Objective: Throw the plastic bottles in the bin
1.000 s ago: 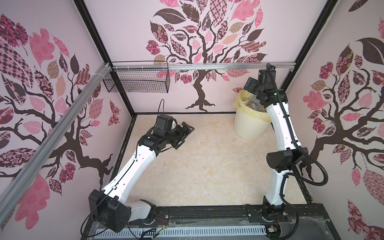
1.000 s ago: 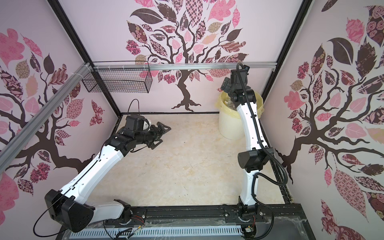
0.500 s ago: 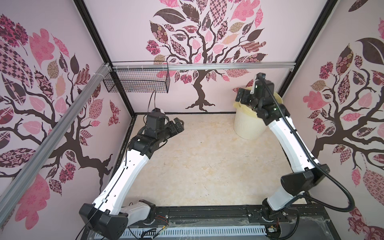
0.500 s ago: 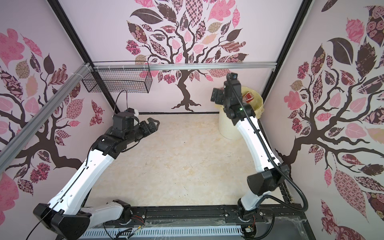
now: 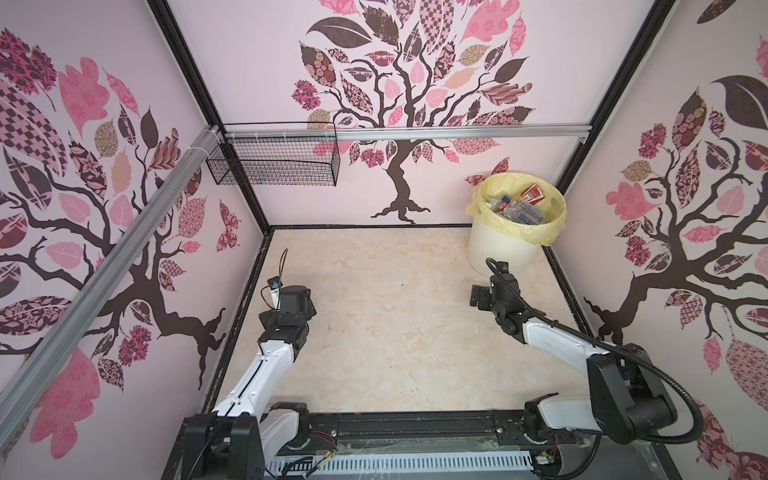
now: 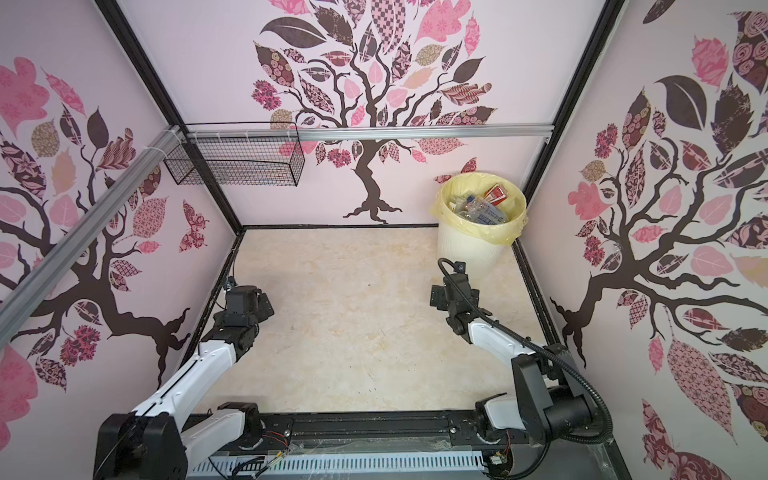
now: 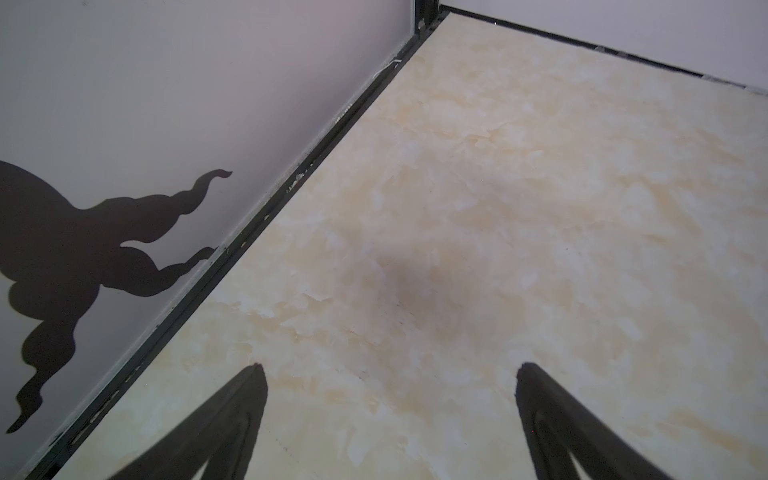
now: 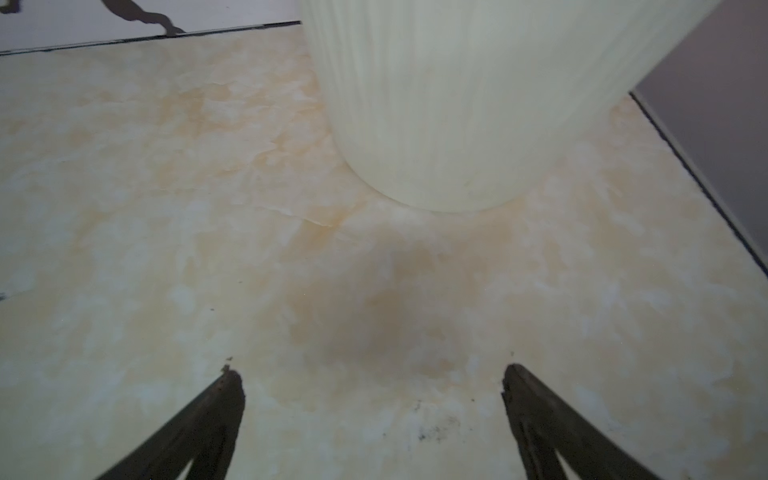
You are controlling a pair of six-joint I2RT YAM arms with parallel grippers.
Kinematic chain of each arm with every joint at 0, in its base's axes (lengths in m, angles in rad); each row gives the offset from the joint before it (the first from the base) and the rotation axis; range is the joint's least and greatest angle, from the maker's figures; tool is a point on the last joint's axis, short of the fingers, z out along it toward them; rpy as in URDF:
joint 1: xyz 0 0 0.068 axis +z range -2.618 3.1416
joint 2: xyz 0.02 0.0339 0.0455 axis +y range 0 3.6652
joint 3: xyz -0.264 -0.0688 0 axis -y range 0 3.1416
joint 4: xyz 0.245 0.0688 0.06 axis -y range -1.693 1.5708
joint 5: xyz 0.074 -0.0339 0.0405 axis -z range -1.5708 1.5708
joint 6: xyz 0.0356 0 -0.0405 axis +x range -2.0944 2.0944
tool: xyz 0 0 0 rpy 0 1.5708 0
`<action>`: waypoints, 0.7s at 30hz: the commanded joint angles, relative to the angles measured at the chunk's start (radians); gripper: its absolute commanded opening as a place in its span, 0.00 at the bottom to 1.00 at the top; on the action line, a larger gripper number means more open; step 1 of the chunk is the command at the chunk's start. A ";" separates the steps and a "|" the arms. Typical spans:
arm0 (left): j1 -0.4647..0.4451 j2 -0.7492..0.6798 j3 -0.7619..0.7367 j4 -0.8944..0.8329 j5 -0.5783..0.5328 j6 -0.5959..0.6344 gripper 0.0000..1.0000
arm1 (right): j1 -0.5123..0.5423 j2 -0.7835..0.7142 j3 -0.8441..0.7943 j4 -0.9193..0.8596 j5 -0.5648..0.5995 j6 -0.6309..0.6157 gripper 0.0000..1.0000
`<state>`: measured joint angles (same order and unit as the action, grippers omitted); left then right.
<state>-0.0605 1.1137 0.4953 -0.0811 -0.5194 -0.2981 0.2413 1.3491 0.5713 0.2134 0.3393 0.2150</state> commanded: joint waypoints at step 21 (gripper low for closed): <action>0.074 0.448 -0.144 1.013 0.295 0.219 0.97 | -0.153 0.228 -0.319 1.040 0.010 -0.136 1.00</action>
<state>0.0097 1.5532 0.3645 0.8185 -0.2695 -0.0963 0.1085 1.5345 0.2768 1.0458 0.3874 0.0628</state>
